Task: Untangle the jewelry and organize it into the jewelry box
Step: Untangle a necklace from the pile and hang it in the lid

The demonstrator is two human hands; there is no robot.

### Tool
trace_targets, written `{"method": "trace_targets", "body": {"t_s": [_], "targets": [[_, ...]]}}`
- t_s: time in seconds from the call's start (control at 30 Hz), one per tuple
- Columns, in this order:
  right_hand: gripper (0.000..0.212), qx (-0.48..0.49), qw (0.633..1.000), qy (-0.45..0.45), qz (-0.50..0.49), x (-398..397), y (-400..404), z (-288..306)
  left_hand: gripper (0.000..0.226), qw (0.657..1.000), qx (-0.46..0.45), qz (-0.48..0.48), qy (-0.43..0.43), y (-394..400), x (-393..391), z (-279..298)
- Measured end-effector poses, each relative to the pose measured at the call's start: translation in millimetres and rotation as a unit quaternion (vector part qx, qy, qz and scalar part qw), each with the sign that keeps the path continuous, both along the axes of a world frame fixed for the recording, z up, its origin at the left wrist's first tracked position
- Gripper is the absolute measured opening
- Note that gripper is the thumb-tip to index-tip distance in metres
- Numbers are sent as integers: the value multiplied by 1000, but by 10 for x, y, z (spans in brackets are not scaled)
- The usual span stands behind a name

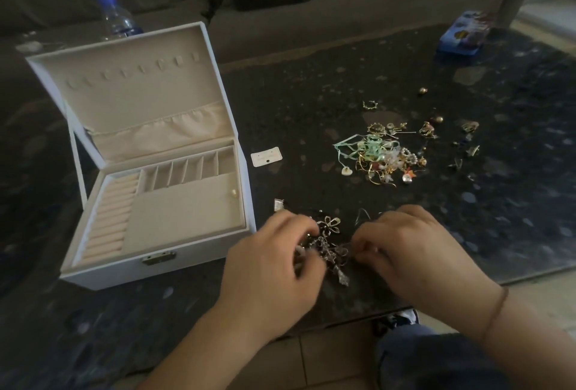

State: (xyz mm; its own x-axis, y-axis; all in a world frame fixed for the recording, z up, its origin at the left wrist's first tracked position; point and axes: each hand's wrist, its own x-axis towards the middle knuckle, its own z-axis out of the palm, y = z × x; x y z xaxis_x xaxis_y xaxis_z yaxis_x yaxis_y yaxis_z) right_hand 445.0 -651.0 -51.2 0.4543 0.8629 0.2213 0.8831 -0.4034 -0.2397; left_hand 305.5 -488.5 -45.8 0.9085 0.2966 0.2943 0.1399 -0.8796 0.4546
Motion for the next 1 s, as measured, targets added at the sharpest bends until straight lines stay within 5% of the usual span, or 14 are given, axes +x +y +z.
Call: {"method": "trace_targets", "body": {"t_s": [0.1, 0.2, 0.43, 0.87, 1.0], "targets": [[30, 34, 999, -9, -35, 36, -29, 34, 33, 995, 75, -16, 63, -106, 78, -36], [23, 48, 998, -22, -38, 64, -42, 49, 33, 993, 48, -18, 102, -107, 141, -85], [11, 44, 998, 38, -37, 100, -86, 38, 23, 995, -95, 9, -7, -63, 222, -127], [10, 103, 993, 19, -47, 141, -114, 154, 15, 995, -52, -26, 79, -156, 307, -18], [12, 111, 991, 14, -67, 252, -184, 218, 10, 979, -187, 2, 78, -85, 342, 16]]}}
